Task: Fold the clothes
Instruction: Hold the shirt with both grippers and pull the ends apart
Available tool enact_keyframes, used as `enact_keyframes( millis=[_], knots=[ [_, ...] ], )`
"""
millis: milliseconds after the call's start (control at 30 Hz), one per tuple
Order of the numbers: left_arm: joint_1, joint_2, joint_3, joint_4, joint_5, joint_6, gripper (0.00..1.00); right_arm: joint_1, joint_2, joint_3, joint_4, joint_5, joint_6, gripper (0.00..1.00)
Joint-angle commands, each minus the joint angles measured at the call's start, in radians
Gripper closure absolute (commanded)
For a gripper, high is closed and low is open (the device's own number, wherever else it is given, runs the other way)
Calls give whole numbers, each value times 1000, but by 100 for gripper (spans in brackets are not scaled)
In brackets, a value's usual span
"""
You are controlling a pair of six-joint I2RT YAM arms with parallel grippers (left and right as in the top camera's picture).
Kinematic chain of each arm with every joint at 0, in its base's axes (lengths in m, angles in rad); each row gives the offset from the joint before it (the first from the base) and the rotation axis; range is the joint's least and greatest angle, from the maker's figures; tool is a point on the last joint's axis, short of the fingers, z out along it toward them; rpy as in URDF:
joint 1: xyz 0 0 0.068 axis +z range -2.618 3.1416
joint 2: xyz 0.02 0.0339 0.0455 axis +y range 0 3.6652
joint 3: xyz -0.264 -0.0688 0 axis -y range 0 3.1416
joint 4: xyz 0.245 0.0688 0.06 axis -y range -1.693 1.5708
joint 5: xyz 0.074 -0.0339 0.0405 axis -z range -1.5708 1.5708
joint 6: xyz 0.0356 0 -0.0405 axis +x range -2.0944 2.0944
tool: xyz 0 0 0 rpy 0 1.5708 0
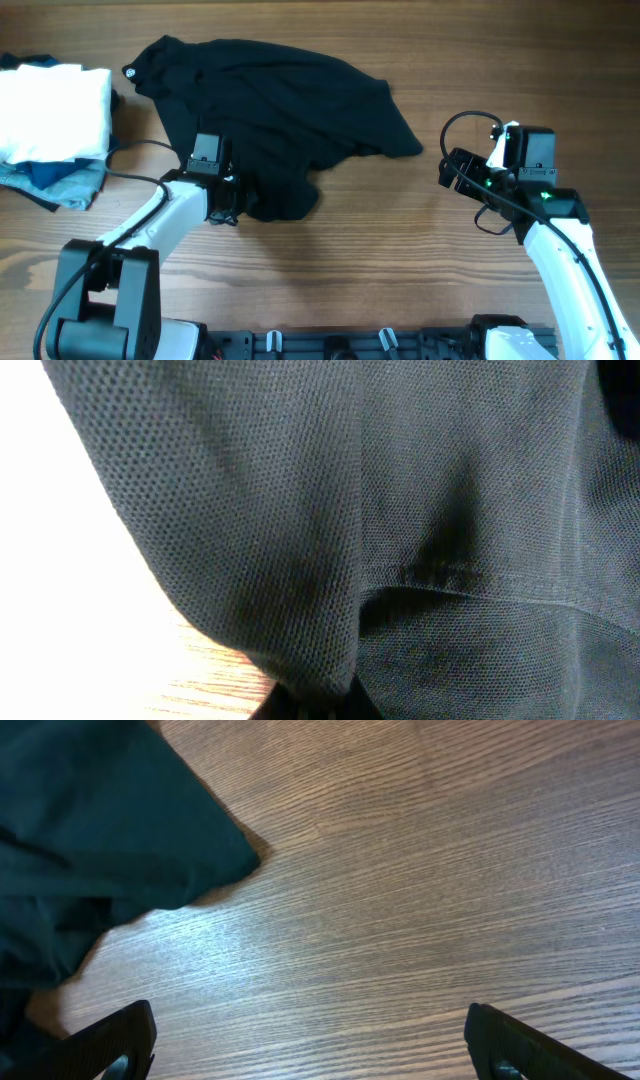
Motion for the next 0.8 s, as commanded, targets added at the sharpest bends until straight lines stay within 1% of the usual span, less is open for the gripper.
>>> enact_keyframes(
  millis=[0,67,100,133,167,233,300,367,433,500,533,667,700,767],
  knots=[
    [30,-30,15,-176,-18,35,96,-2,-7,-1,-26,18,-29,0],
    [84,-119,68,-324,-19,105,96,-2,6,-1,-38,15,-42,2],
    [131,-183,88,-392,-37,107,96,-2,24,-1,-32,-45,-103,6],
    [182,-245,91,-433,-57,107,96,-2,51,-1,-20,-95,-139,7],
    [223,-288,91,-453,-77,107,96,-2,71,-1,-6,-127,-158,8],
    [322,-372,91,-465,-116,107,96,6,147,-1,76,-211,-175,9],
    [378,-399,91,-460,-116,106,96,46,237,-1,180,-290,-173,10],
    [407,-394,91,-462,-117,106,96,105,335,-1,286,-294,-153,10],
    [410,-392,91,-462,-119,106,96,150,430,-1,389,-294,-133,10],
    [410,-392,91,-462,-119,106,96,168,506,-1,475,-251,-64,14],
    [410,-392,91,-462,-119,106,96,168,532,-1,512,-249,-54,16],
    [410,-392,91,-461,-119,106,96,168,617,-1,585,-212,35,19],
    [410,-392,91,-461,-119,106,96,168,636,-1,612,-211,68,22],
    [410,-392,91,-461,-119,106,96,168,660,-1,645,-206,125,33]
  ],
)
